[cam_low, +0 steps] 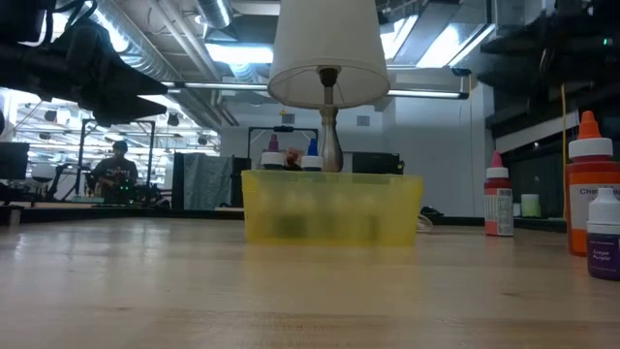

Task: Pick & Place food coloring
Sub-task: Put the small purple food coloring bottle into the yellow bin

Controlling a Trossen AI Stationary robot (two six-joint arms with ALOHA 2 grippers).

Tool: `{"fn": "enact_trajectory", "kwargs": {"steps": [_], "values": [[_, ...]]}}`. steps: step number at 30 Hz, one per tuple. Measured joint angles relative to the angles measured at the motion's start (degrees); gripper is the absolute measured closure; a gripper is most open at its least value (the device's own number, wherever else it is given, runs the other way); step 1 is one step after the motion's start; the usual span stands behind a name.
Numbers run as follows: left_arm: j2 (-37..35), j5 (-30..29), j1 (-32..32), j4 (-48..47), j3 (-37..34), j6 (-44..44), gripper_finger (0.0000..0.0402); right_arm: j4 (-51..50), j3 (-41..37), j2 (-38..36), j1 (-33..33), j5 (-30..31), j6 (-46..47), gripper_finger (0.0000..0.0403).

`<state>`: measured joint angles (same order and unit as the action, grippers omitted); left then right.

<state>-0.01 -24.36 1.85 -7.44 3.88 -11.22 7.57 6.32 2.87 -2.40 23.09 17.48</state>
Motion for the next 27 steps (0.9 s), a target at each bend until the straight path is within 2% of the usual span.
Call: {"fn": "enact_trajectory", "kwargs": {"steps": [6,13,20,27], "values": [[0.0,0.0,0.0,0.0,0.0,0.0,0.0091,-2.9,6.3,0.8,0.0,-3.5,-1.1,0.0115],[0.0,0.0,0.0,0.0,0.0,0.0,0.0089,-10.6,15.5,5.3,0.0,-4.2,-1.3,0.0078],[0.0,0.0,0.0,0.0,0.0,0.0,0.0089,-18.4,26.2,14.6,0.0,-5.8,-1.4,0.0065],[0.0,0.0,0.0,0.0,0.0,0.0,0.009,-26.7,37.0,26.1,0.0,-13.3,-5.3,0.0065]]}}
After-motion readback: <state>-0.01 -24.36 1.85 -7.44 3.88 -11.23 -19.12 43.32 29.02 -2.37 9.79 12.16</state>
